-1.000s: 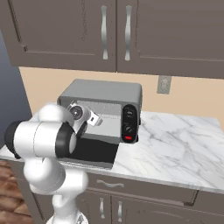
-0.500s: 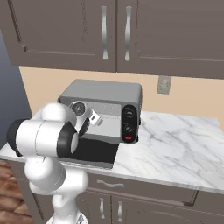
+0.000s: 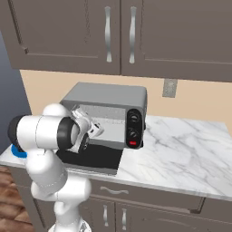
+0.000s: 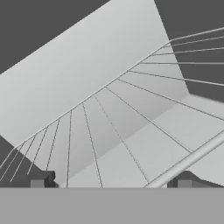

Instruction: Pull the toaster oven rack outwards. Pick up the baguette from the plate and place it on the toaster oven rack. Close the toaster oven door fully and set the temperature to the lowest setting.

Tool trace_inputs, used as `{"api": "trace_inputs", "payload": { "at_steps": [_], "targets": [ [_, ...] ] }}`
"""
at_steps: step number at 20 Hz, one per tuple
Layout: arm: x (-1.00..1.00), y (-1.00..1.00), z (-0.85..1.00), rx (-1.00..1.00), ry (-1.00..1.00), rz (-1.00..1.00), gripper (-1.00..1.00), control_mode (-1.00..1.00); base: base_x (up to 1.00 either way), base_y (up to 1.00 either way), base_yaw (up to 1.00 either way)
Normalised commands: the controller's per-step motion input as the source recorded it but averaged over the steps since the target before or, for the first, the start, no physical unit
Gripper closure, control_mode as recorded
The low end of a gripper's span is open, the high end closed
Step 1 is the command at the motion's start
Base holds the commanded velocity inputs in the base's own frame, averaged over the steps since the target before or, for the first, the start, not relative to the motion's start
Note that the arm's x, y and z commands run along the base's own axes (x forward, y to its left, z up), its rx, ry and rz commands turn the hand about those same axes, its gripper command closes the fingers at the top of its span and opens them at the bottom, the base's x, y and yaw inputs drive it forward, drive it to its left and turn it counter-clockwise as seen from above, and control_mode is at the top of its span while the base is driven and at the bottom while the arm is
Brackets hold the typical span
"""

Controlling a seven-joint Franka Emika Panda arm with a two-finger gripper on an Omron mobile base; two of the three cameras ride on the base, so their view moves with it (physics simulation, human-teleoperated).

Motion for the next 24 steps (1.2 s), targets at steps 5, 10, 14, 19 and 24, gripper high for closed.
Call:
{"api": "trace_inputs", "payload": {
  "at_steps": [5,10,14,19,24],
  "targets": [
    [0.0,0.0,-0.97,0.06,0.7,0.0,-1.0,-1.0,0.0,0.0,0.0],
    [0.03,0.0,-0.74,0.12,0.88,0.0,-1.0,-1.0,0.0,0.0,0.0],
    [0.0,0.0,-0.6,0.15,0.96,0.0,-1.0,-1.0,0.0,0.0,0.0],
    [0.02,0.07,-0.42,0.15,0.89,0.01,1.0,-1.0,0.0,0.0,0.0],
    [-0.04,0.0,-0.25,0.21,0.88,0.01,1.0,-1.0,0.0,0.0,0.0]
  ]
}}
